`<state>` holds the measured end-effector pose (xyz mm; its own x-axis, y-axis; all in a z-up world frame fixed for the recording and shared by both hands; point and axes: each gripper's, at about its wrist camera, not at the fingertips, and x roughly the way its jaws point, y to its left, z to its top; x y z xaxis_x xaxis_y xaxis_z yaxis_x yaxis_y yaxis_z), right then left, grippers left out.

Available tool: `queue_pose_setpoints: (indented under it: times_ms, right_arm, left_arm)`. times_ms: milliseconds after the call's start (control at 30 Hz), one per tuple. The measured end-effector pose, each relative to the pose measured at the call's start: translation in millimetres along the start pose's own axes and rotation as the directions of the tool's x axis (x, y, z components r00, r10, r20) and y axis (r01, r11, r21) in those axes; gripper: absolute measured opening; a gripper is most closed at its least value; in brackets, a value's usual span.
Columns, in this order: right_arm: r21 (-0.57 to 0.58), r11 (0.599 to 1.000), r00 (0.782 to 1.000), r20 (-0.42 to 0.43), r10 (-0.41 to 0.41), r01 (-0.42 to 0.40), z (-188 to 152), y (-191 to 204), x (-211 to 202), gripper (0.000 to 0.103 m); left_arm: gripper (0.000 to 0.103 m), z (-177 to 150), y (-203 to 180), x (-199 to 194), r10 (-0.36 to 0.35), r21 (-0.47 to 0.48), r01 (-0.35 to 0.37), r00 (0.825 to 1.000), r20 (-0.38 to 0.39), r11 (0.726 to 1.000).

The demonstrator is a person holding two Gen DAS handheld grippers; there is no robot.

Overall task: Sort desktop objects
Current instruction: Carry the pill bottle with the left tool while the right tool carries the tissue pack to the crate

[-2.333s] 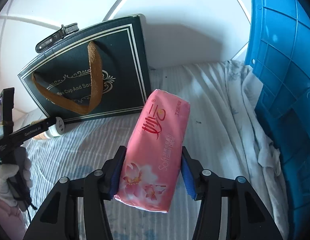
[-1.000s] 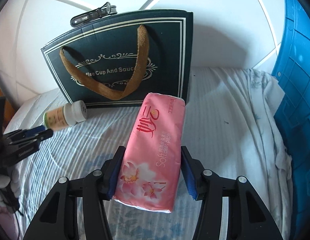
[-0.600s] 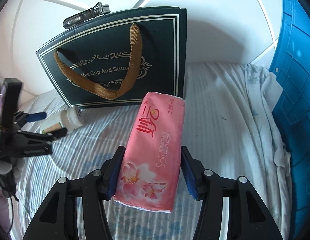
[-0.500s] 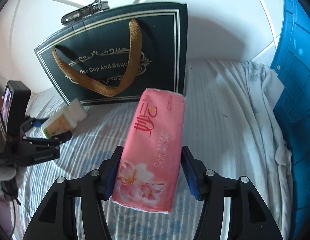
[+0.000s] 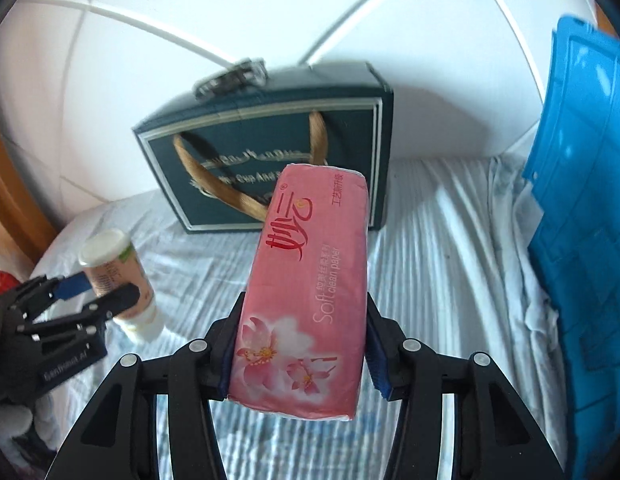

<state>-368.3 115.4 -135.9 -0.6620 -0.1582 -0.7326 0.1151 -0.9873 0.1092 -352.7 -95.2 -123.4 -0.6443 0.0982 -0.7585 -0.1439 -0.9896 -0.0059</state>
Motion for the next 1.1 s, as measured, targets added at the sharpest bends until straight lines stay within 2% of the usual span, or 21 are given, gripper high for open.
queue_pose_setpoints:
  times_ms: [167, 300, 467, 633, 833, 1100]
  right_arm:
    - [-0.043, 0.999, 0.998, 0.054, 0.027, -0.025, -1, 20, -59, 0.05]
    - [-0.065, 0.998, 0.993, 0.117, 0.036, -0.028, -3, 31, -116, 0.05]
    - [-0.08, 0.997, 0.976, 0.218, 0.019, -0.002, -9, 34, -194, 0.05]
    - [-0.08, 0.994, 0.954, 0.298, -0.042, 0.069, -19, 21, -264, 0.05]
    - [-0.03, 0.987, 0.925, 0.355, -0.138, 0.159, -21, -30, -338, 0.05]
    - [0.033, 0.974, 0.886, 0.411, -0.217, 0.223, -18, -145, -427, 0.05]
  left_arm:
    - [0.052, 0, -8, -72, -0.003, -0.017, 0.004, 0.996, 0.084, 1.0]
    - [0.052, 2, -25, -118, 0.0, -0.016, 0.003, 0.986, 0.164, 1.0]
    - [0.052, -4, -50, -190, -0.019, 0.004, 0.018, 0.964, 0.264, 1.0]
    - [0.052, -7, -94, -242, -0.083, 0.052, 0.07, 0.937, 0.339, 0.996]
    - [0.052, 0, -170, -278, -0.177, 0.126, 0.138, 0.905, 0.386, 0.982]
    - [0.052, 27, -308, -314, -0.25, 0.185, 0.185, 0.862, 0.441, 0.965]
